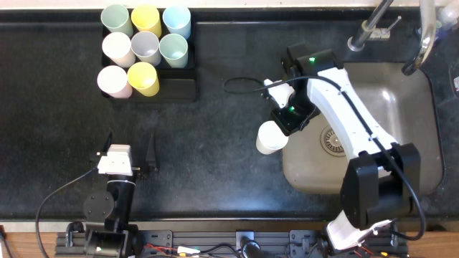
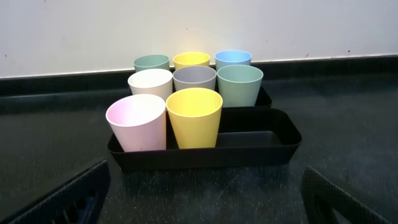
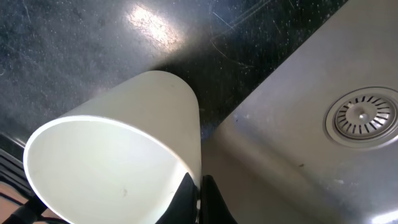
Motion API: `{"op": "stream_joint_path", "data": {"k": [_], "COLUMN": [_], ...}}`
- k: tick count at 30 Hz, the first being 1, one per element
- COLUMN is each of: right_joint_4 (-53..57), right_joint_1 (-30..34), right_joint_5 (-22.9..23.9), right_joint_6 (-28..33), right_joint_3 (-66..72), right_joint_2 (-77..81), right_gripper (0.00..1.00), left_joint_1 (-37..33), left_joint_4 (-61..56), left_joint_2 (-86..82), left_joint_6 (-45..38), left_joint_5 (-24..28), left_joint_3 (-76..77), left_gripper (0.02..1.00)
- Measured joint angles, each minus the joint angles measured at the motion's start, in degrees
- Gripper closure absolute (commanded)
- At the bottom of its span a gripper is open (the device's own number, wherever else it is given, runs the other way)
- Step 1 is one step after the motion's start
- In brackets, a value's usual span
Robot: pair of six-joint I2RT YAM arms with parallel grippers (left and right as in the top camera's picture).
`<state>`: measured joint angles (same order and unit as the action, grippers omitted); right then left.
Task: Store Cups
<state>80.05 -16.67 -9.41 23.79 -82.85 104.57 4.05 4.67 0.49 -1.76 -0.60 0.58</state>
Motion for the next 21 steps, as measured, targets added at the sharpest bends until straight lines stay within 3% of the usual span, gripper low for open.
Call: {"op": "stream_joint_path", "data": {"k": [6,15,21], "right_joint_4": [3.08,13.66,11.41], "right_joint_1": [-1.55,-11.67,-18.4], "right_joint_5": [4.55,7.43,8.96], "right_joint_6": [-5.03,-11.37,-11.82], "right_joint_3": [-5.16,-53.22,-71.65], "right_joint_2": [-0.17,7.91,23.19], "right_gripper": [0.958,0.958,0.958], "left_joint_1": [0.0,0.0,0.0], "left_joint_4": [0.0,0.0,0.0], "left_joint_2": [-0.02,-0.02,-0.02], "left_joint_6": [0.0,0.13,0.13], "left_joint_5": [0.02,0.02,0.0], "left_joint_3": [0.0,0.0,0.0], "left_gripper": [0.02,0.02,0.02]}}
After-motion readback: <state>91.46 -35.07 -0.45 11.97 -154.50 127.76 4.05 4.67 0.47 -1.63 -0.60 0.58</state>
